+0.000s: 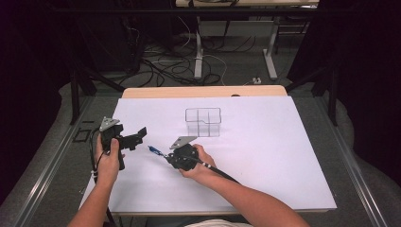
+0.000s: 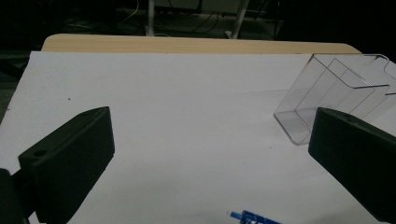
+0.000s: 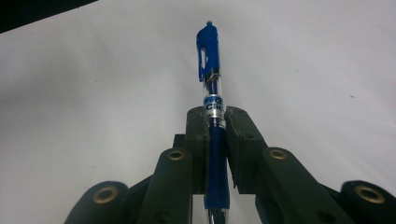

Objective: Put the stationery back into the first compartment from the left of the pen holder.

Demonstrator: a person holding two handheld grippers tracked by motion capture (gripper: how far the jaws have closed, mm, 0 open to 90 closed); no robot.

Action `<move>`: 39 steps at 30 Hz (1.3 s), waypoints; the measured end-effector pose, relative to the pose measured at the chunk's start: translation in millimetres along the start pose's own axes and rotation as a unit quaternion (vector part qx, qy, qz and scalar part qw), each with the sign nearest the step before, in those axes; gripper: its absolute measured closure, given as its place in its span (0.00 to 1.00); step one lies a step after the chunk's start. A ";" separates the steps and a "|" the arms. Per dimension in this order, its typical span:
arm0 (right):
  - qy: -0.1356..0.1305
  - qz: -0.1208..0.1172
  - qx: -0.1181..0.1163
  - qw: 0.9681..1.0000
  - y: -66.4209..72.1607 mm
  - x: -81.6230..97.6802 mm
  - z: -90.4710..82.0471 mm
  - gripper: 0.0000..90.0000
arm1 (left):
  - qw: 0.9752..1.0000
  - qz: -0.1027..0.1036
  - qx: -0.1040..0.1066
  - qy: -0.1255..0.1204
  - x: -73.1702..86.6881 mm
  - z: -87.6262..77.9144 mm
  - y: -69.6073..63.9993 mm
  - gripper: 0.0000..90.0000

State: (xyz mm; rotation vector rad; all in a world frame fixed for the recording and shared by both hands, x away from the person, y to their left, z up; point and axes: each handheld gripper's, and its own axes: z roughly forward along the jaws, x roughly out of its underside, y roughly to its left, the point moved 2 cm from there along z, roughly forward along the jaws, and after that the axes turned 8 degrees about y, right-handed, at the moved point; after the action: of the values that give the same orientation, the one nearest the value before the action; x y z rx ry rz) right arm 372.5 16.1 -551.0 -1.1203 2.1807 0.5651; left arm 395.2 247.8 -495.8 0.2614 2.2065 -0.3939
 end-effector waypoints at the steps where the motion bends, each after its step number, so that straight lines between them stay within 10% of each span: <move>1: 0.001 0.000 0.000 1.000 -2.4 1.1 -2.7 0.89 | 1.000 0.000 0.000 0.000 0.1 0.1 -0.2 0.00; 34: -0.024 0.057 0.022 0.998 -66.8 50.7 -101.5 0.89 | 0.998 0.039 0.044 0.009 -2.5 3.1 -29.5 0.00; 39: -0.016 0.062 0.017 0.998 -69.3 55.0 -105.6 0.89 | 0.996 0.072 0.051 0.013 -2.6 4.0 -40.2 0.00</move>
State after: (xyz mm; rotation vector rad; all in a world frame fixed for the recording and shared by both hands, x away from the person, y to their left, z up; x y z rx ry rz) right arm 370.8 -117.9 -519.2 -0.9568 2.2341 0.5922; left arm 386.8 208.9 -488.4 0.4796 2.1795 -0.4264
